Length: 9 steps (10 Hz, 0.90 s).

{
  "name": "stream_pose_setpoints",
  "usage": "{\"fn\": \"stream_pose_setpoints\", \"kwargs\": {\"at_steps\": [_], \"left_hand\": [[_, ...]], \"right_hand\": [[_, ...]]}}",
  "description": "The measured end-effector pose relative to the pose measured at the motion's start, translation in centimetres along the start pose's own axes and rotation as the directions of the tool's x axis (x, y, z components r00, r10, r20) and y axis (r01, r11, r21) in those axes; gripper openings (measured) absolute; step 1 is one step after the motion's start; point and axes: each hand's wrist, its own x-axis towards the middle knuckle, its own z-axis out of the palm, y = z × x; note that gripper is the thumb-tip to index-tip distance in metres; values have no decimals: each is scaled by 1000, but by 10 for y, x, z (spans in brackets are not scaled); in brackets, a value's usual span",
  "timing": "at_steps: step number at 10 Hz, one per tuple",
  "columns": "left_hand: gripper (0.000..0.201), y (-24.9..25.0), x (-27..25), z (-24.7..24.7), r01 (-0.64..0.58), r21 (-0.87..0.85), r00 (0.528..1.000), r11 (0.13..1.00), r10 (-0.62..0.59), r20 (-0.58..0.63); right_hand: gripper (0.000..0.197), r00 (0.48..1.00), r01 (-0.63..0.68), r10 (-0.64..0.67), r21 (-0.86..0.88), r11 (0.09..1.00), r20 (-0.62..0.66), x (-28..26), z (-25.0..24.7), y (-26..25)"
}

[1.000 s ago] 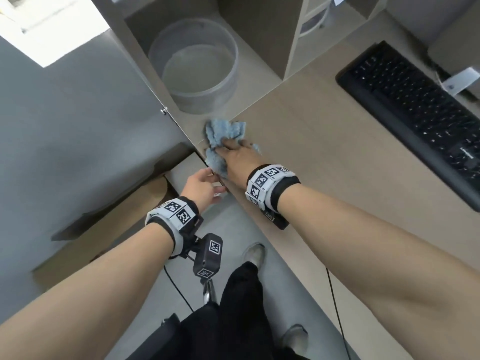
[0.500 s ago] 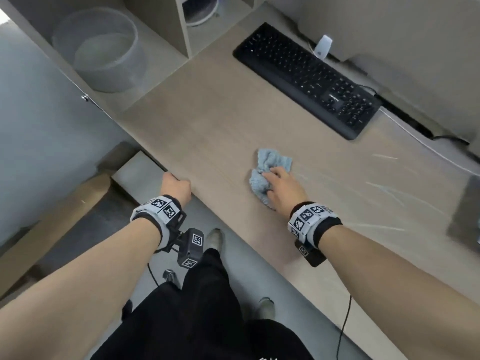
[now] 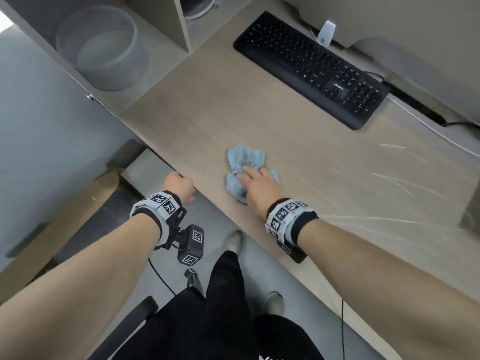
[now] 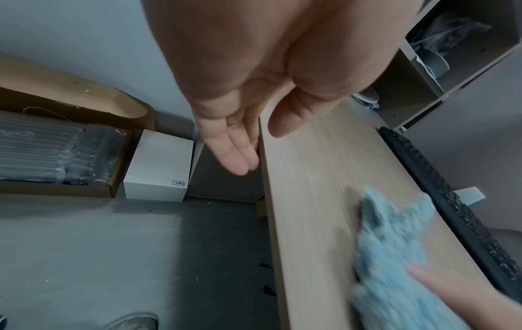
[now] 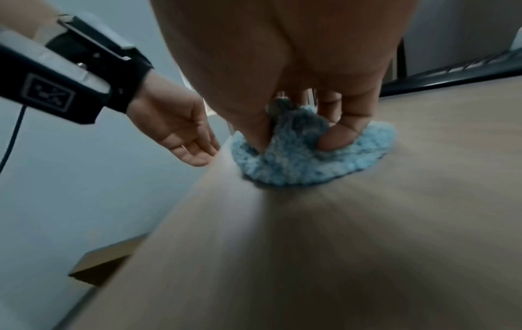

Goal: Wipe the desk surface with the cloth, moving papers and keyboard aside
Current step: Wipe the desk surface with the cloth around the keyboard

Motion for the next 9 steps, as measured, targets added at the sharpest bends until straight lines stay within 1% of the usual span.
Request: {"fn": "stream_pose_setpoints", "kwargs": {"at_steps": [1,2,3,4,5,6,7,8,9], "left_hand": [[25,2,11,2,21,285,1000,958,-22,0],[34,4,7,3,-38,510,998,859,60,-27],[35,8,-3,0,-131,743,991,657,99,87],[31,6,-5,2,-68,678,998,731,58,38],[33,10,-5,6,-4,525,1000,851,0,8],[37,7,-11,7,70,-12,994,997,-71,-79],[26,11,-12,2,118,20,992,993,-119,50],[25,25,-17,-19,174,-49,963,983,-160,219],[24,29,-11,-27,155,-77,965,985,-134,227]], "right_hand": [[60,999,35,-35,10,999,-19,-27,4,31],[55,961,-250,261,115,961,-91,-39,-12,93],[52,892,-418,436,146,897,-120,-31,-31,114],[57,899,-419,431,132,898,-79,-15,-35,79],[63,984,-179,180,48,983,-13,-22,-15,29],[62,991,112,-110,-16,994,77,-57,13,12],[59,974,218,-217,-10,976,61,-72,13,37],[60,993,109,-108,-22,994,52,-41,-1,51],[59,997,71,-71,5,997,-33,14,-13,34]]}}
